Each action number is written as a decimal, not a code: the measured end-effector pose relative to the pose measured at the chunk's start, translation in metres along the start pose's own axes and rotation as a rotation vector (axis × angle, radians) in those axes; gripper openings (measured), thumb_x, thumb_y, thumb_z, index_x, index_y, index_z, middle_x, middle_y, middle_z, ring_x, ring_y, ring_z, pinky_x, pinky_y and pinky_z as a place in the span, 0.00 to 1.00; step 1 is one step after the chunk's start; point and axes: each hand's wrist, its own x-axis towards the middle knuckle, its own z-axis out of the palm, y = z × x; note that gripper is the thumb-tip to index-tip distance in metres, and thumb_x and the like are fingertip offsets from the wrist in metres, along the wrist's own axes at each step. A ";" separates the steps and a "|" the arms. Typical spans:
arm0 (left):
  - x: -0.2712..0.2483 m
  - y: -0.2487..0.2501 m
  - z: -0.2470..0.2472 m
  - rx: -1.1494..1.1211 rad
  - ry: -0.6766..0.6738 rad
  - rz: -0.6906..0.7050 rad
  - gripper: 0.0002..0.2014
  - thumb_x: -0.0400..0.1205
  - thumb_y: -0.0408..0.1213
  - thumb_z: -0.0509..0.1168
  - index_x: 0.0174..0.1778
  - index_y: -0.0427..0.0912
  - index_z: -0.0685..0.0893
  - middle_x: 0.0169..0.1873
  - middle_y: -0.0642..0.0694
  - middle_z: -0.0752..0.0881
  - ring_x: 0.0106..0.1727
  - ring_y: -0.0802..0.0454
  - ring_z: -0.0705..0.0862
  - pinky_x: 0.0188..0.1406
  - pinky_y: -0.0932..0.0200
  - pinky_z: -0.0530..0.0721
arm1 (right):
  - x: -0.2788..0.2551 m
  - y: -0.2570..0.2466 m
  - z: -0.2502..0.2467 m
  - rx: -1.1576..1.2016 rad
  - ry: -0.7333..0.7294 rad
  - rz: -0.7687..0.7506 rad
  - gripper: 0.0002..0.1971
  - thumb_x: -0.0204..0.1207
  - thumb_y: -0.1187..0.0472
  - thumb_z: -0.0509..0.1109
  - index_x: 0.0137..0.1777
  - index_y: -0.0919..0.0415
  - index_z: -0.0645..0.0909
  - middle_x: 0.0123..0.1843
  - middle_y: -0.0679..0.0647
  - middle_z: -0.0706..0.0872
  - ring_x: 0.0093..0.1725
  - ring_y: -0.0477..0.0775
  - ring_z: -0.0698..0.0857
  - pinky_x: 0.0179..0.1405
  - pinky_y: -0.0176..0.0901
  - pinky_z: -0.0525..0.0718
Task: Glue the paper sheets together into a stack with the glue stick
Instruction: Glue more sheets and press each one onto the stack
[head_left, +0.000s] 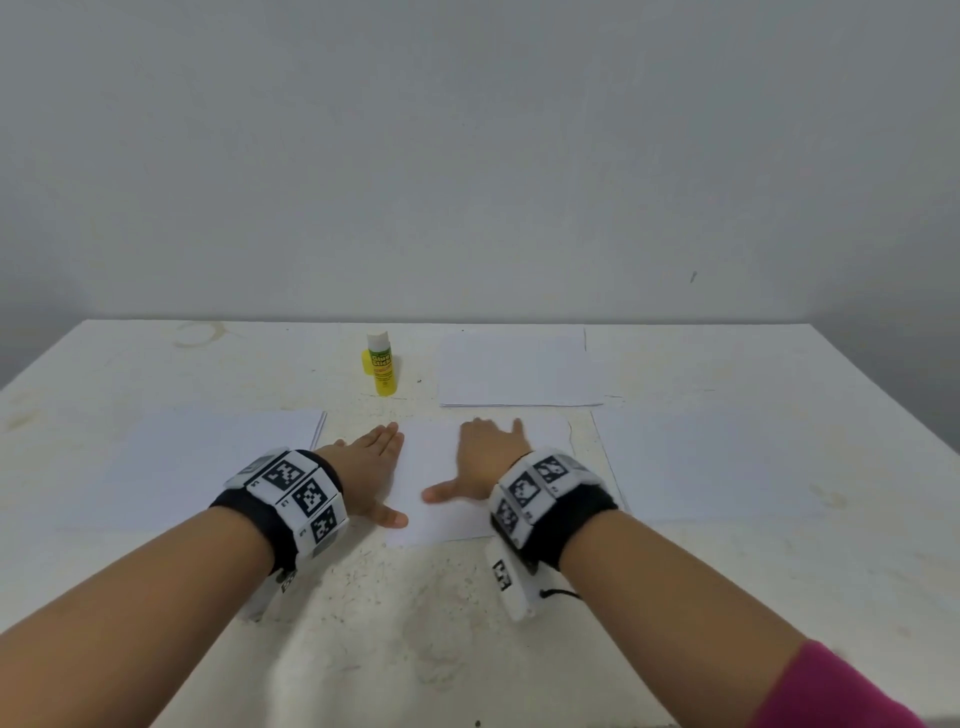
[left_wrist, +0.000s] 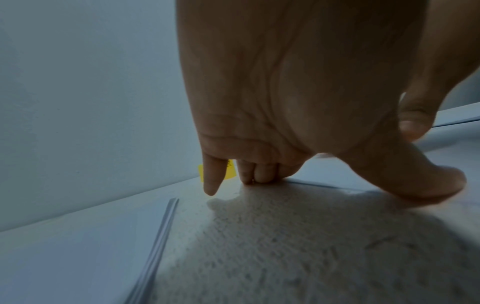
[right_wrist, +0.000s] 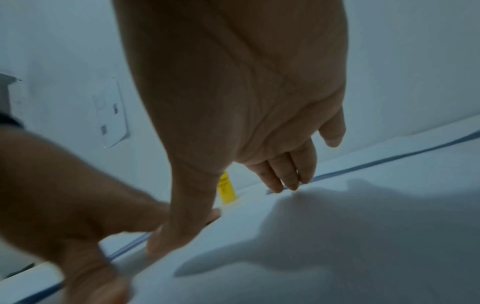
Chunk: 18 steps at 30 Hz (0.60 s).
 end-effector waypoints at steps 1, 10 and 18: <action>0.000 0.000 0.000 -0.001 0.002 -0.002 0.57 0.77 0.67 0.60 0.81 0.32 0.32 0.83 0.40 0.32 0.84 0.48 0.37 0.83 0.41 0.52 | 0.003 -0.010 0.005 -0.005 0.009 -0.016 0.53 0.68 0.29 0.67 0.81 0.66 0.56 0.82 0.62 0.62 0.81 0.60 0.60 0.81 0.65 0.47; -0.002 0.001 0.000 0.004 -0.010 0.003 0.55 0.78 0.66 0.58 0.81 0.31 0.32 0.82 0.40 0.32 0.84 0.48 0.37 0.82 0.39 0.53 | -0.005 0.031 0.008 -0.117 -0.029 -0.004 0.64 0.62 0.31 0.75 0.84 0.65 0.40 0.86 0.58 0.45 0.85 0.57 0.45 0.79 0.70 0.40; -0.003 0.002 -0.002 0.020 -0.028 0.006 0.55 0.78 0.67 0.56 0.81 0.31 0.31 0.82 0.39 0.31 0.84 0.48 0.37 0.82 0.40 0.53 | -0.022 0.092 0.008 -0.137 -0.105 0.132 0.69 0.60 0.31 0.76 0.84 0.64 0.34 0.86 0.56 0.39 0.85 0.56 0.42 0.79 0.71 0.40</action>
